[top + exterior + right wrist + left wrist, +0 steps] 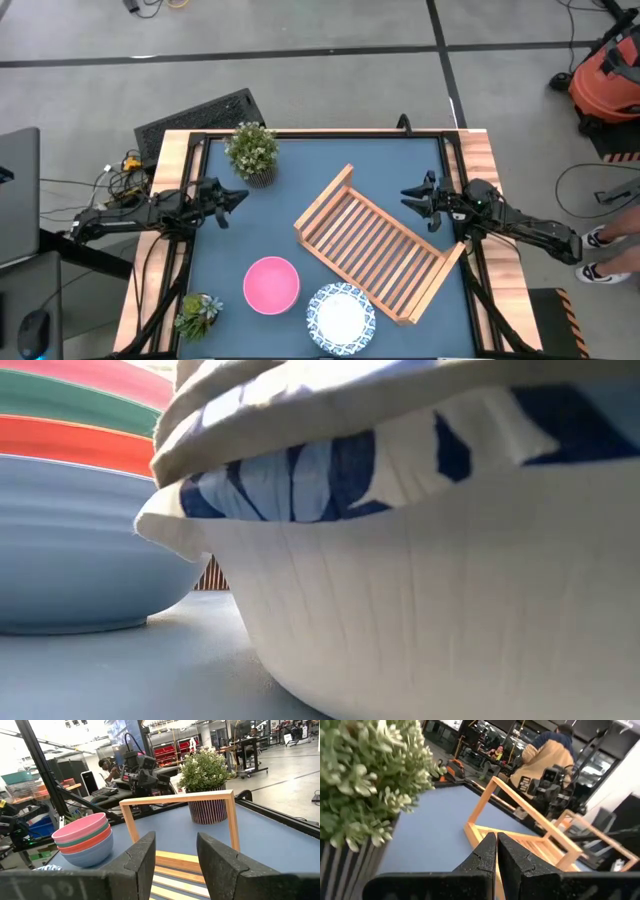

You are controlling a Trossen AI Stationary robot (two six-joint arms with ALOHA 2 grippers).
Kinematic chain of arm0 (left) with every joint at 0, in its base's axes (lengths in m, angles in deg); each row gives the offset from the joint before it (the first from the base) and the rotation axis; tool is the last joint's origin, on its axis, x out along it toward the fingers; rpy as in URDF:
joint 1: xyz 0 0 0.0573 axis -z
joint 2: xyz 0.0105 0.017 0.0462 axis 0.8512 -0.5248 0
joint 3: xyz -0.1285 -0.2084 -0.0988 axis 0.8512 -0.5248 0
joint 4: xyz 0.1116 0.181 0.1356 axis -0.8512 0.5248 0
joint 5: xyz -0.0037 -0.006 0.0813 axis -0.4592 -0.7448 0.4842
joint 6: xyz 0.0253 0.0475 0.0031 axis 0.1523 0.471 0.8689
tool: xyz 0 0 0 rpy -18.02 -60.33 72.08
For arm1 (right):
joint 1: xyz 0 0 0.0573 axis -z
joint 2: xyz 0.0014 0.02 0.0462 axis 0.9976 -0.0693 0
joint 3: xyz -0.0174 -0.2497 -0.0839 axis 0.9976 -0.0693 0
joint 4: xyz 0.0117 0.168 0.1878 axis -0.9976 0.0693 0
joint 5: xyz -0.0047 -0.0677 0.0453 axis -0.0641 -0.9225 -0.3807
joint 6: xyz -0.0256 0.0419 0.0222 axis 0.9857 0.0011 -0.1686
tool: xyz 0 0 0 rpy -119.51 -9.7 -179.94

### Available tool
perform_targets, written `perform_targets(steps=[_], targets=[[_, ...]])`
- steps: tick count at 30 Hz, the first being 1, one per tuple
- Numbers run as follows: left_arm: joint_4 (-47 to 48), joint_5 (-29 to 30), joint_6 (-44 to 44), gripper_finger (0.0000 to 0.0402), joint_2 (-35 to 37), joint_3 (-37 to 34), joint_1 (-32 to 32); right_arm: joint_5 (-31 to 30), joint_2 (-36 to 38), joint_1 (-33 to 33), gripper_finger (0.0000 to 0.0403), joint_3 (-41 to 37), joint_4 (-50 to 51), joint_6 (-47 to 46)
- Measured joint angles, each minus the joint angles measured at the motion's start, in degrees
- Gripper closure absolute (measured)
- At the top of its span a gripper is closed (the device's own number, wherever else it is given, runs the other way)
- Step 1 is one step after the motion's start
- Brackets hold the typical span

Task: Place and stack bowls onto a shelf
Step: Put the blue patterned bowl on the shelf

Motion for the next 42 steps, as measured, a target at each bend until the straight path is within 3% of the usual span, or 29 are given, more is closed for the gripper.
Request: perform_targets(steps=[4, 9, 18, 27, 33, 42], targets=[[0.0, -0.1, -4.5, 0.0401, 0.0, 0.0, 0.0, -0.1, 0.0, 0.0, 0.0232, 0.0, 0.0, 0.6], [0.0, 0.0, -7.5, 0.0401, 0.0, 0.0, 0.0, -7.5, 0.0, 0.6, 0.0232, 0.0, 0.5, 8.2], [-2.8, 1.0, -13.5, 0.0400, 0.0, -0.1, 0.0, -8.4, 0.0, 1.2, 0.0232, 0.0, 0.4, 8.3], [-14.0, 4.8, -15.9, 0.0355, 0.0, -0.1, 0.0, -7.4, 0.0, -1.1, 0.0232, 0.9, -1.5, -25.5], [-24.0, 7.1, -14.6, 0.0314, 0.0, -0.1, 0.0, -16.1, 0.0, -1.1, 0.0232, 1.2, -13.8, -40.0], [-30.8, 7.6, -15.7, 0.0289, 0.0, 0.0, 0.0, -20.1, 0.0, -0.3, 0.0232, 1.3, -12.2, -47.4]])
